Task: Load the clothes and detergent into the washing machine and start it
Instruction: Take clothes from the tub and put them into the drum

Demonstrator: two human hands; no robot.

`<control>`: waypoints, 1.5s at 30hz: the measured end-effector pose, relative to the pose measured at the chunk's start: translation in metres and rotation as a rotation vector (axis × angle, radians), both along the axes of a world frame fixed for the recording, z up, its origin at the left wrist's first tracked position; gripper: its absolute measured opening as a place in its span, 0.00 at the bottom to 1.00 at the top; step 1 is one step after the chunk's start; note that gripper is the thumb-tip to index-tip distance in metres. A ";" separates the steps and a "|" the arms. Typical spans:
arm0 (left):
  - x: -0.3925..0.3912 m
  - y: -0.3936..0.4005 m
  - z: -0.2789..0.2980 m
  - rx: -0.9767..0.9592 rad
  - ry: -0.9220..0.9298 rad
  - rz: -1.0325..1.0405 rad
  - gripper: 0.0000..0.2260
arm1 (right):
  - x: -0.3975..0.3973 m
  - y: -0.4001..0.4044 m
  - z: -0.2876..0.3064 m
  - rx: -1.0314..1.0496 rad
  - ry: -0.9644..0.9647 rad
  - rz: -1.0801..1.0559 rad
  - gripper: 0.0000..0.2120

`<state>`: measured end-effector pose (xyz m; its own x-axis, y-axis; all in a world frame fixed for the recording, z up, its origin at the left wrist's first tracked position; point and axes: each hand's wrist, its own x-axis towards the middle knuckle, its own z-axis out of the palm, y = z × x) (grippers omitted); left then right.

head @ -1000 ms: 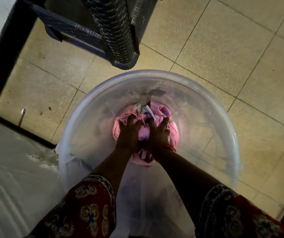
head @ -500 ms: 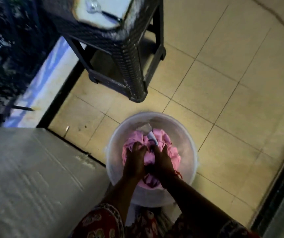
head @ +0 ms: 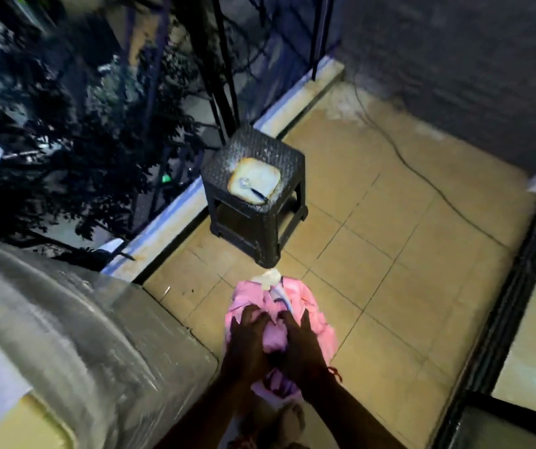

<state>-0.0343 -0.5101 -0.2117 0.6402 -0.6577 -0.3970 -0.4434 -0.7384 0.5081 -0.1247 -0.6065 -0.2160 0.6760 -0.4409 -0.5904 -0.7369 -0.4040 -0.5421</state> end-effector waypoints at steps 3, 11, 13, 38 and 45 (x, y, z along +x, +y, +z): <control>0.006 -0.002 0.061 -0.134 -0.139 0.013 0.19 | 0.009 -0.007 0.072 -0.044 -0.066 0.031 0.41; 0.020 0.036 0.225 -0.220 -0.225 0.216 0.24 | 0.044 0.013 0.238 -0.128 -0.289 0.166 0.36; 0.027 0.056 0.253 -0.244 -0.270 0.268 0.24 | 0.056 0.028 0.271 -0.156 -0.359 0.225 0.36; 0.043 0.480 0.508 -0.342 -0.966 0.809 0.27 | 0.156 0.427 0.520 -0.197 -1.030 0.853 0.31; 0.072 0.519 0.454 -0.309 -0.803 0.857 0.28 | 0.189 0.468 0.469 -0.184 -0.879 0.910 0.31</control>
<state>0.0382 0.0088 0.2423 0.9059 0.1025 0.4109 -0.1402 -0.8429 0.5194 0.0647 -0.1382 0.2530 0.9059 0.3571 0.2275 0.4202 -0.6924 -0.5865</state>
